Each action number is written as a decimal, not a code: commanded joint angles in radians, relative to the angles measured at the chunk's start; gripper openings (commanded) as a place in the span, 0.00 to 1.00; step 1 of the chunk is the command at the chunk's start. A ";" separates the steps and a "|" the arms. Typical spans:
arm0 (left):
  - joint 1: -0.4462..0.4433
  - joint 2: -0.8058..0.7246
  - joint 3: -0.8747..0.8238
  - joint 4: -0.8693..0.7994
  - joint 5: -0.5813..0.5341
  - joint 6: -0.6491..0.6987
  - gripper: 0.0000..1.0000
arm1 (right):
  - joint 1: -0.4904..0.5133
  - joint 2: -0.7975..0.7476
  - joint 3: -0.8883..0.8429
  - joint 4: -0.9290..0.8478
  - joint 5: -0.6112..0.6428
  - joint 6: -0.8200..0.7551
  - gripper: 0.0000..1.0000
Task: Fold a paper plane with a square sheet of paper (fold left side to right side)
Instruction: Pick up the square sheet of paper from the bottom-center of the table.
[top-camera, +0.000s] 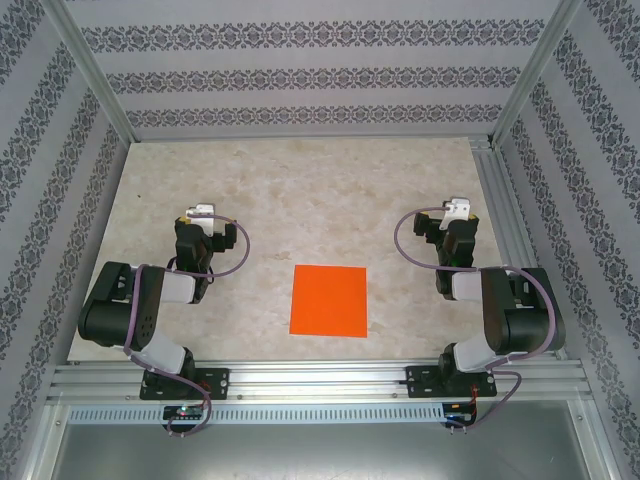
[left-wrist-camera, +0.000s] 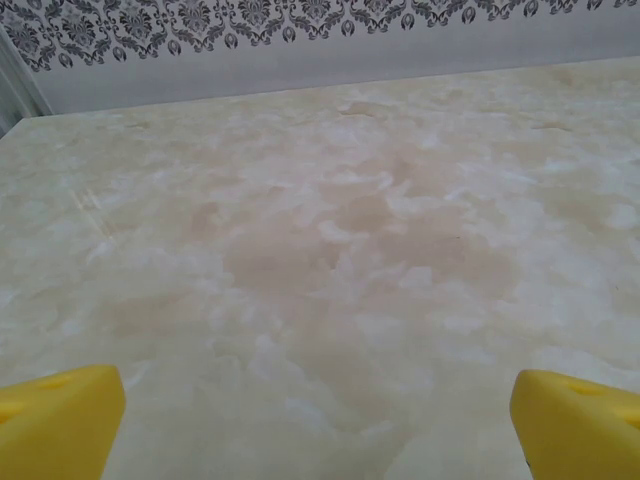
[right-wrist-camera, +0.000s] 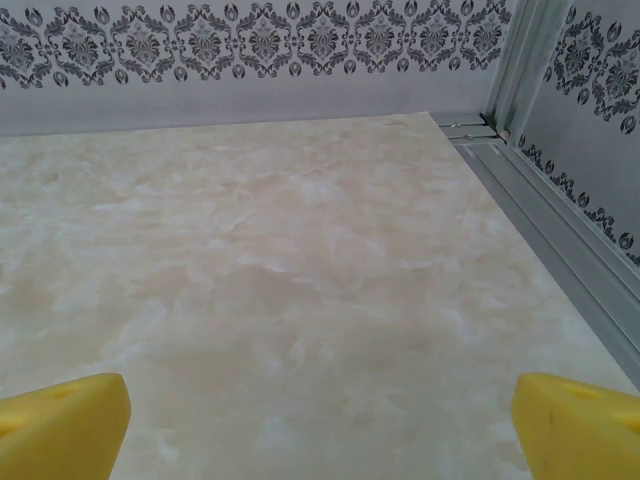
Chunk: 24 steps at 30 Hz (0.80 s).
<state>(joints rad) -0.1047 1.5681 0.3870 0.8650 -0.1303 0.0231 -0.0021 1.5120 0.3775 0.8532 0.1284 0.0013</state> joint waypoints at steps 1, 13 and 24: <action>0.013 -0.004 0.018 -0.013 0.037 0.020 1.00 | -0.004 -0.009 0.006 0.036 -0.007 0.006 0.98; 0.016 -0.005 0.019 -0.013 0.042 0.017 1.00 | -0.016 -0.010 0.009 0.029 -0.031 0.013 0.98; 0.031 -0.258 0.099 -0.385 0.031 -0.075 1.00 | -0.015 -0.251 0.166 -0.482 0.002 0.023 0.98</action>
<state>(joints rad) -0.0853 1.4197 0.4187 0.6594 -0.0986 0.0086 -0.0093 1.3643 0.4519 0.5884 0.1219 0.0055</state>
